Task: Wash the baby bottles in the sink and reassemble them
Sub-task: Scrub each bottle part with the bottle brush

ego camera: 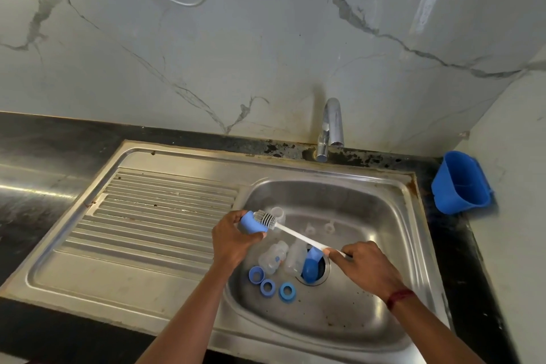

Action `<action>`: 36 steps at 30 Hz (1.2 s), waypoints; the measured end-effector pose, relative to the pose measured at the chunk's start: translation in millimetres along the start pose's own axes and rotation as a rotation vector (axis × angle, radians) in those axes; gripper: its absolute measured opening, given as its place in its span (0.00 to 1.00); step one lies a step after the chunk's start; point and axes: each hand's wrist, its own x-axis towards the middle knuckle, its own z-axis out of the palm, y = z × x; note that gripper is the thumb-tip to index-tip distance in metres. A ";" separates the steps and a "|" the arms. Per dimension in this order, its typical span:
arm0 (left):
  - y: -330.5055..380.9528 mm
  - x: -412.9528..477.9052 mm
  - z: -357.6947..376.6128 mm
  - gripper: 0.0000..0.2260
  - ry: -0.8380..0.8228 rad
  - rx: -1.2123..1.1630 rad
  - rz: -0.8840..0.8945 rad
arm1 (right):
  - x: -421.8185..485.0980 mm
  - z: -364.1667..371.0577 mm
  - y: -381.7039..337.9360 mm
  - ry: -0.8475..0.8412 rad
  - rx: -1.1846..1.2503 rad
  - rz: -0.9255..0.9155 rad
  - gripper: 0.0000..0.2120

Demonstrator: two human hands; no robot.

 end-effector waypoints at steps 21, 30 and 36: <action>9.5 -2.4 -2.0 0.25 0.035 -0.412 -0.110 | -3.0 -5.1 3.9 -0.001 0.096 0.045 0.31; 12.8 -16.5 4.5 0.29 -0.170 -0.324 -0.042 | -0.3 6.1 3.4 0.013 0.155 0.039 0.30; 15.6 -8.9 1.0 0.24 -0.004 -0.488 -0.121 | -7.5 6.5 11.3 0.003 0.208 0.052 0.31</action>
